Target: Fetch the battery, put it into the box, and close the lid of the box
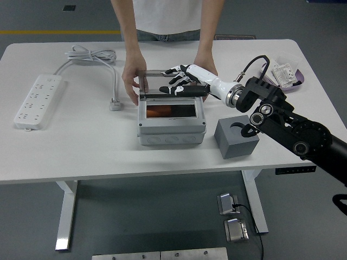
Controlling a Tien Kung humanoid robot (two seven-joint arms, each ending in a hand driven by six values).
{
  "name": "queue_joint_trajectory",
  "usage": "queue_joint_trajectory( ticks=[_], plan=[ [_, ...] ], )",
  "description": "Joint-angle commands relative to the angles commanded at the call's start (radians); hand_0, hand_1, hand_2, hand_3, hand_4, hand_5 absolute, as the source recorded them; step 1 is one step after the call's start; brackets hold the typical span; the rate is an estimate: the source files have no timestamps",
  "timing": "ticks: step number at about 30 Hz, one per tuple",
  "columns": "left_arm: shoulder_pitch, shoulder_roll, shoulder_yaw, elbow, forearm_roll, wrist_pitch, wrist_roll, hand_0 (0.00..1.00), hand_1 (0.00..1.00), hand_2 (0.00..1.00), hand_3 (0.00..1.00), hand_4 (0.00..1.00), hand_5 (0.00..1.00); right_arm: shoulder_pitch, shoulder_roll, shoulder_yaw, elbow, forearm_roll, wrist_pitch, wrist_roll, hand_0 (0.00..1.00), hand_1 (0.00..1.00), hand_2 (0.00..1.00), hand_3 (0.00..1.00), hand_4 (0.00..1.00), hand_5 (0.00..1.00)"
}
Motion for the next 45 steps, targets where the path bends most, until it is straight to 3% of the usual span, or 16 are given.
queue_joint_trajectory(
  ticks=[3, 13, 20, 21, 26, 27, 38, 45],
  plan=[
    [-0.003, 0.002, -0.008, 0.000, 0.012, -0.001, 0.003, 0.628, 0.700, 0.644, 0.629, 0.673, 0.080, 0.051, 0.013, -0.019, -0.051, 0.017, -0.008, 0.022, 0.590, 0.537, 0.631, 0.758, 0.934, 0.678],
    [-0.013, 0.008, -0.029, -0.001, 0.046, -0.006, 0.011, 0.628, 0.700, 0.644, 0.628, 0.671, 0.077, 0.206, 0.071, -0.113, -0.263, 0.087, -0.054, 0.118, 0.581, 0.535, 0.625, 0.751, 0.928, 0.676],
    [-0.025, 0.013, -0.038, -0.002, 0.065, -0.009, 0.015, 0.628, 0.700, 0.643, 0.628, 0.670, 0.076, 0.258, 0.113, -0.186, -0.407, 0.158, -0.095, 0.179, 0.606, 0.557, 0.630, 0.750, 0.916, 0.664],
    [-0.029, 0.013, -0.038, -0.001, 0.068, -0.009, 0.014, 0.629, 0.700, 0.643, 0.628, 0.669, 0.075, 0.261, 0.121, -0.203, -0.431, 0.169, -0.102, 0.187, 0.658, 0.605, 0.640, 0.751, 0.914, 0.672],
    [-0.040, 0.014, -0.037, -0.001, 0.073, -0.012, 0.013, 0.629, 0.700, 0.643, 0.628, 0.669, 0.075, 0.258, 0.149, -0.262, -0.502, 0.213, -0.129, 0.222, 0.658, 0.605, 0.640, 0.751, 0.914, 0.672],
    [-0.041, 0.014, -0.038, -0.001, 0.074, -0.012, 0.013, 0.628, 0.700, 0.642, 0.628, 0.669, 0.074, 0.255, 0.153, -0.269, -0.509, 0.219, -0.133, 0.226, 0.699, 0.622, 0.647, 0.759, 0.907, 0.678],
    [-0.042, 0.012, -0.039, -0.001, 0.075, -0.014, 0.015, 0.629, 0.699, 0.640, 0.628, 0.668, 0.073, 0.208, 0.171, -0.318, -0.495, 0.237, -0.159, 0.243, 0.711, 0.621, 0.646, 0.759, 0.899, 0.680],
    [-0.031, 0.013, -0.045, -0.001, 0.072, -0.012, 0.016, 0.628, 0.699, 0.640, 0.628, 0.667, 0.074, 0.183, 0.136, -0.349, -0.385, 0.190, -0.156, 0.216, 0.769, 0.657, 0.658, 0.768, 0.884, 0.688]
  ],
)
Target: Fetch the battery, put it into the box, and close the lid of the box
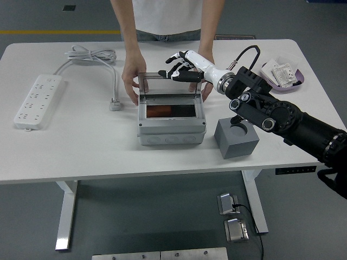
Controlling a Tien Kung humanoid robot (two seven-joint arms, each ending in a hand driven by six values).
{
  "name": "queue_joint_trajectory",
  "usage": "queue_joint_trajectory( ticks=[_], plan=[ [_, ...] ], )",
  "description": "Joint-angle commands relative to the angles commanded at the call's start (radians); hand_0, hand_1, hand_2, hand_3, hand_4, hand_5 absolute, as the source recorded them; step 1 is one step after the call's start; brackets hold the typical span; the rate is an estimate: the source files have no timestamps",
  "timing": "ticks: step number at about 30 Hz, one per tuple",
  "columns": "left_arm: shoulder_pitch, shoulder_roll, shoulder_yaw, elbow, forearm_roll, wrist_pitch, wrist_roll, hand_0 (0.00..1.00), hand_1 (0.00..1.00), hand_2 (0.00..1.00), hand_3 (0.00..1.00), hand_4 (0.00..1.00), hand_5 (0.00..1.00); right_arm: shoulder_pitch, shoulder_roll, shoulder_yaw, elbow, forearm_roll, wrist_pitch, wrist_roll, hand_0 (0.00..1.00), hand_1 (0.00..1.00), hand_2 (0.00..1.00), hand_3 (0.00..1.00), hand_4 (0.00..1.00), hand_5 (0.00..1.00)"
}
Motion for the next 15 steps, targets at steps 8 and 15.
queue_joint_trajectory(
  ticks=[8, 15],
  plan=[
    [0.018, 0.006, -0.020, -0.002, 0.007, 0.006, 0.007, 0.628, 0.699, 0.641, 0.625, 0.667, 0.075, -0.022, -0.068, -0.002, 0.147, -0.070, 0.013, -0.043, 0.769, 0.655, 0.658, 0.770, 0.873, 0.695],
    [0.024, 0.005, -0.019, -0.002, 0.001, 0.009, 0.005, 0.628, 0.699, 0.641, 0.627, 0.668, 0.076, -0.025, -0.103, 0.009, 0.247, -0.120, 0.026, -0.082, 0.767, 0.650, 0.660, 0.772, 0.869, 0.695]
  ],
)
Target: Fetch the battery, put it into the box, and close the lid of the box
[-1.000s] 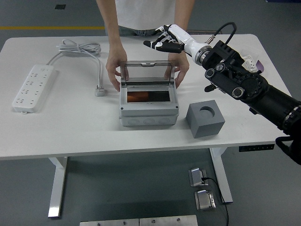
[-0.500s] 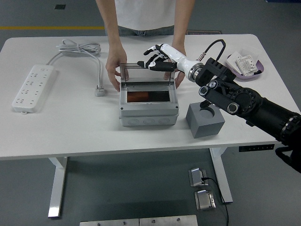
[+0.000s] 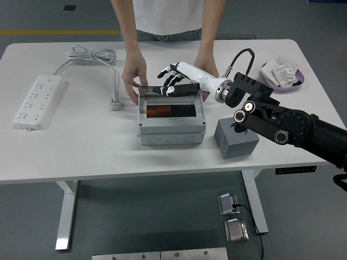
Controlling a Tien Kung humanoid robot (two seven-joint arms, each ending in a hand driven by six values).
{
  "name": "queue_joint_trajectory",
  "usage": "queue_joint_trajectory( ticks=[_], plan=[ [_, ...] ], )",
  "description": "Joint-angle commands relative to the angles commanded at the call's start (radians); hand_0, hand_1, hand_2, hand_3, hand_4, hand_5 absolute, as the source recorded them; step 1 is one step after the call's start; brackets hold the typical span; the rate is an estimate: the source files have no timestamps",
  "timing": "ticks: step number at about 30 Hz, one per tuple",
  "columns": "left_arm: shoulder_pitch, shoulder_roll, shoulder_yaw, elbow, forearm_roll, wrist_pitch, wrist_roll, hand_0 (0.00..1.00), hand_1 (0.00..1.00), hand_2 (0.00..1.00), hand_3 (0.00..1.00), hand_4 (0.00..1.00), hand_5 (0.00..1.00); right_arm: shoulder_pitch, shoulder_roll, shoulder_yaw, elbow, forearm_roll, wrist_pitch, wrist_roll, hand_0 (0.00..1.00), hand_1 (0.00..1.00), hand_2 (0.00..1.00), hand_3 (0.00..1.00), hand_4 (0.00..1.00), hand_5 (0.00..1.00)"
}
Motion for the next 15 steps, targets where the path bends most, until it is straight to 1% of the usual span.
queue_joint_trajectory(
  ticks=[8, 14, 15],
  plan=[
    [0.005, -0.001, 0.006, 0.000, -0.008, 0.000, -0.002, 0.628, 0.699, 0.641, 0.628, 0.668, 0.076, -0.011, -0.008, -0.013, 0.037, -0.013, 0.001, -0.014, 0.761, 0.643, 0.659, 0.780, 0.869, 0.699],
    [0.011, -0.002, 0.006, 0.000, -0.010, 0.001, -0.001, 0.629, 0.699, 0.641, 0.627, 0.668, 0.077, -0.024, -0.021, -0.018, 0.068, -0.031, 0.008, -0.029, 0.759, 0.638, 0.659, 0.789, 0.871, 0.701],
    [0.012, -0.002, 0.006, -0.001, -0.011, 0.001, -0.001, 0.629, 0.699, 0.641, 0.626, 0.668, 0.079, -0.026, -0.023, -0.019, 0.071, -0.033, 0.011, -0.031, 0.743, 0.635, 0.661, 0.796, 0.869, 0.706]
  ],
)
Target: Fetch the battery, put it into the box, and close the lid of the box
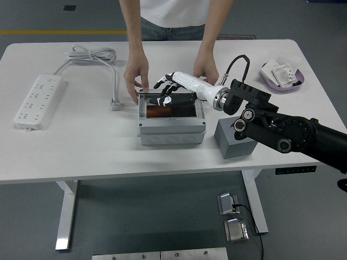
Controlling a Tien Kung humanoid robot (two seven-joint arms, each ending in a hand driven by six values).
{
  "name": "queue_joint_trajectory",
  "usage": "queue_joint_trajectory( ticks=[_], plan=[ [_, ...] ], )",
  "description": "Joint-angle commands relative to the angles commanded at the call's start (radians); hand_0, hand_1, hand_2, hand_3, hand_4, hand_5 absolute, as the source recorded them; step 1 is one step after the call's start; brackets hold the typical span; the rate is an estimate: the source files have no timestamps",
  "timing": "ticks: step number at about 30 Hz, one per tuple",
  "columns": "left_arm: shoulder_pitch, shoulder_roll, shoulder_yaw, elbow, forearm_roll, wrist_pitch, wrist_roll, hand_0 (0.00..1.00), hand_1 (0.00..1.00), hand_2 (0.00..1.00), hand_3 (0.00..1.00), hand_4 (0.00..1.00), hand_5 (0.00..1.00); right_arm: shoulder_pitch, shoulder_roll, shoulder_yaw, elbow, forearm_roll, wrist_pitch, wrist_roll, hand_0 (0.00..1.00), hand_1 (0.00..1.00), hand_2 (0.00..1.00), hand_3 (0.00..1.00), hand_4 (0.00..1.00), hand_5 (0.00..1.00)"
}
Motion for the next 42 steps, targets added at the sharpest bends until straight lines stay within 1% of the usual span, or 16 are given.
queue_joint_trajectory(
  ticks=[5, 11, 12, 18, 22, 24, 27, 30, 34, 35, 38, 40, 41, 42],
  plan=[
    [0.004, -0.002, 0.007, 0.000, -0.010, 0.001, -0.003, 0.629, 0.699, 0.640, 0.626, 0.668, 0.079, -0.015, -0.011, 0.000, 0.019, -0.004, 0.013, -0.012, 0.736, 0.634, 0.662, 0.797, 0.867, 0.708],
    [0.007, -0.003, 0.012, 0.001, -0.016, 0.002, -0.005, 0.629, 0.699, 0.640, 0.626, 0.668, 0.079, -0.037, -0.028, 0.008, 0.037, -0.001, 0.018, -0.017, 0.736, 0.634, 0.662, 0.797, 0.867, 0.708],
    [0.008, -0.004, 0.013, 0.001, -0.017, 0.002, -0.005, 0.629, 0.699, 0.640, 0.626, 0.668, 0.079, -0.040, -0.032, 0.012, 0.040, -0.001, 0.018, -0.018, 0.724, 0.630, 0.662, 0.805, 0.865, 0.712],
    [0.006, -0.005, 0.023, 0.001, -0.027, 0.003, -0.009, 0.628, 0.699, 0.640, 0.626, 0.668, 0.078, -0.060, -0.063, 0.061, 0.069, 0.003, 0.019, -0.024, 0.717, 0.629, 0.661, 0.811, 0.863, 0.707],
    [0.006, -0.007, 0.023, 0.002, -0.028, 0.003, -0.010, 0.628, 0.699, 0.640, 0.626, 0.668, 0.078, -0.085, -0.084, 0.119, 0.096, -0.016, 0.031, -0.039, 0.717, 0.629, 0.661, 0.811, 0.863, 0.707],
    [0.007, -0.009, 0.024, 0.002, -0.030, 0.003, -0.010, 0.629, 0.698, 0.640, 0.625, 0.667, 0.075, -0.112, -0.095, 0.161, 0.116, -0.046, 0.050, -0.060, 0.715, 0.629, 0.661, 0.811, 0.864, 0.708],
    [0.011, -0.011, 0.026, 0.002, -0.038, 0.003, -0.011, 0.629, 0.698, 0.640, 0.625, 0.667, 0.075, -0.179, -0.102, 0.257, 0.161, -0.116, 0.089, -0.102, 0.715, 0.629, 0.661, 0.811, 0.864, 0.708],
    [0.018, -0.013, 0.028, 0.001, -0.045, 0.003, -0.010, 0.629, 0.699, 0.640, 0.625, 0.667, 0.075, -0.250, -0.090, 0.361, 0.214, -0.188, 0.113, -0.125, 0.714, 0.626, 0.653, 0.812, 0.867, 0.711],
    [0.028, -0.016, 0.035, 0.001, -0.061, 0.004, -0.010, 0.629, 0.699, 0.640, 0.625, 0.667, 0.075, -0.351, -0.072, 0.508, 0.286, -0.275, 0.125, -0.119, 0.714, 0.626, 0.653, 0.812, 0.867, 0.711],
    [0.031, -0.017, 0.038, 0.001, -0.066, 0.004, -0.011, 0.629, 0.699, 0.640, 0.625, 0.665, 0.072, -0.382, -0.071, 0.547, 0.310, -0.301, 0.123, -0.107, 0.718, 0.620, 0.654, 0.782, 0.870, 0.713],
    [0.037, -0.017, 0.047, 0.001, -0.081, 0.004, -0.014, 0.629, 0.699, 0.640, 0.625, 0.665, 0.072, -0.458, -0.075, 0.655, 0.349, -0.322, 0.103, -0.064, 0.718, 0.620, 0.654, 0.782, 0.870, 0.713],
    [0.041, -0.018, 0.053, 0.001, -0.091, 0.004, -0.016, 0.629, 0.699, 0.640, 0.625, 0.665, 0.072, -0.506, -0.075, 0.718, 0.364, -0.311, 0.072, -0.024, 0.718, 0.620, 0.654, 0.782, 0.870, 0.713],
    [0.043, -0.019, 0.054, 0.001, -0.094, 0.004, -0.016, 0.628, 0.699, 0.640, 0.624, 0.666, 0.071, -0.535, -0.072, 0.757, 0.368, -0.298, 0.050, 0.002, 0.717, 0.617, 0.649, 0.747, 0.871, 0.716],
    [0.045, -0.019, 0.055, 0.001, -0.096, 0.004, -0.016, 0.628, 0.699, 0.640, 0.624, 0.666, 0.071, -0.553, -0.070, 0.781, 0.368, -0.286, 0.035, 0.019, 0.717, 0.617, 0.649, 0.747, 0.871, 0.716]
  ],
)
